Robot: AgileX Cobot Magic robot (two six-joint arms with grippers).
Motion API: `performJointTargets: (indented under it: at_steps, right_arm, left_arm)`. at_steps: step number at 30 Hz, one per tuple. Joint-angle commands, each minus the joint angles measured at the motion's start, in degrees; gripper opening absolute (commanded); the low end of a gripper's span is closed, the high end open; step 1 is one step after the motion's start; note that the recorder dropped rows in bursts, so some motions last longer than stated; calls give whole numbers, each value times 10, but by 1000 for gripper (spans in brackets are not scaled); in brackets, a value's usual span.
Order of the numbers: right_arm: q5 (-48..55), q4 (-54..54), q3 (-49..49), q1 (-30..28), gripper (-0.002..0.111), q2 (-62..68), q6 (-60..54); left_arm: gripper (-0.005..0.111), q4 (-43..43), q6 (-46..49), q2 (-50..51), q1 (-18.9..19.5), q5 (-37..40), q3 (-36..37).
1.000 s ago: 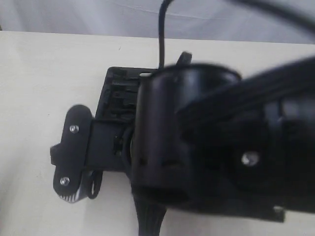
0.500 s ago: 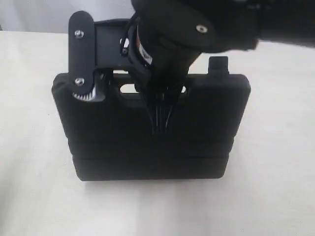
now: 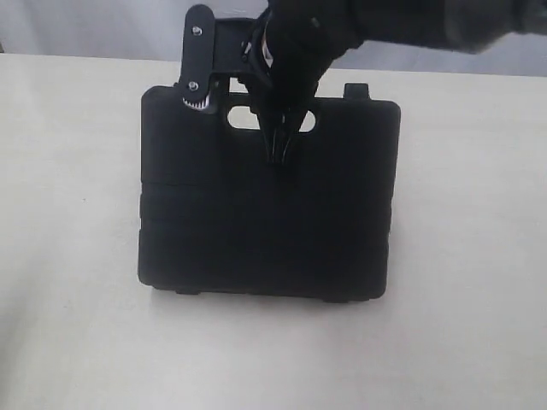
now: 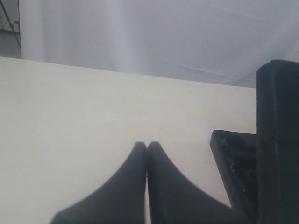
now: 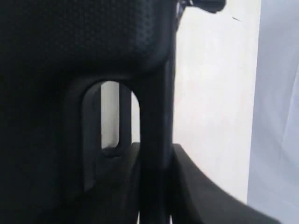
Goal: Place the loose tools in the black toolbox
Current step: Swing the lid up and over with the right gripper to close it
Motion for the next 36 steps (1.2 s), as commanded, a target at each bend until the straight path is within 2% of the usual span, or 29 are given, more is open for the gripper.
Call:
performJointTargets:
  at_steps: [1,7,10,12,13,16,17,19,21,30,36]
  right_arm:
    - [-48,-35,1,-20,-1,61,1]
    - [-139,-78,0,-54,0,119,62]
    - [-152,-85,0,-66,0,135,76]
    - [-158,-85,0,-73,4,140,94]
    - [-158,-85,0,-75,8,141,99]
    - [-158,-85,0,-77,30,141,99]
    - [-159,-85,0,-77,42,141,99]
    - [-159,-85,0,-77,58,141,99]
    - [-159,-85,0,-77,69,141,100]
    - [-149,-85,-17,-76,71,139,136]
    - [-107,-55,-64,-76,71,132,216]
  left_arm:
    - [0,2,0,2,-3,0,-3]
    - [0,2,0,2,-3,0,-3]
    - [0,2,0,2,-3,0,-3]
    - [0,2,0,2,-3,0,-3]
    - [0,2,0,2,-3,0,-3]
    - [0,3,0,2,-3,0,-3]
    - [0,3,0,2,-3,0,-3]
    - [0,3,0,2,-3,0,-3]
    - [0,3,0,2,-3,0,-3]
    - [0,3,0,2,-3,0,-3]
    - [0,3,0,2,-3,0,-3]
